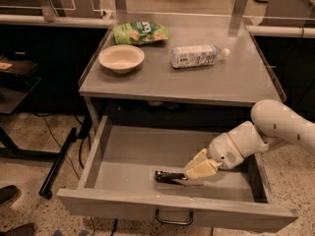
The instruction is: Place rxbar chocolate into top drawer
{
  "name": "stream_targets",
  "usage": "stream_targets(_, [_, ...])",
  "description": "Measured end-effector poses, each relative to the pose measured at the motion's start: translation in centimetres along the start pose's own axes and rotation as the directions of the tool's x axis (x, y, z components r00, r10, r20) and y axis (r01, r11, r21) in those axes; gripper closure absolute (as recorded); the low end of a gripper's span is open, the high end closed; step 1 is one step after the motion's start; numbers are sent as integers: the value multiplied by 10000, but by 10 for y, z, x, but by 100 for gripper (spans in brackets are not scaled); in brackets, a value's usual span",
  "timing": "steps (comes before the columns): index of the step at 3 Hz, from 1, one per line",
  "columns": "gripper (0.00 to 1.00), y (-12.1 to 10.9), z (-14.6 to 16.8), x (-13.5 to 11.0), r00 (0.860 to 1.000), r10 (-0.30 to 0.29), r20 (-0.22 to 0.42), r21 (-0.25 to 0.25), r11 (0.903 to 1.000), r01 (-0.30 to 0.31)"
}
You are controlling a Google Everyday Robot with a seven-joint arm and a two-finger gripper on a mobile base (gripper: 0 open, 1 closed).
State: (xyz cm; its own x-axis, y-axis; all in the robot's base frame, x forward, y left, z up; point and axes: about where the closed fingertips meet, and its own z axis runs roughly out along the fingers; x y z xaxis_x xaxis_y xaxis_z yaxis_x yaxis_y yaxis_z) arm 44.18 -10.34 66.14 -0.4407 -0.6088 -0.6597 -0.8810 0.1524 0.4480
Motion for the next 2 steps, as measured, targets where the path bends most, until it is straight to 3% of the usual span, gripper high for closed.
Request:
stream_targets(1, [86, 0, 1, 1, 10000, 1, -30, -2, 10000, -1])
stream_targets(2, [63, 0, 1, 1, 10000, 1, -30, -3, 10000, -1])
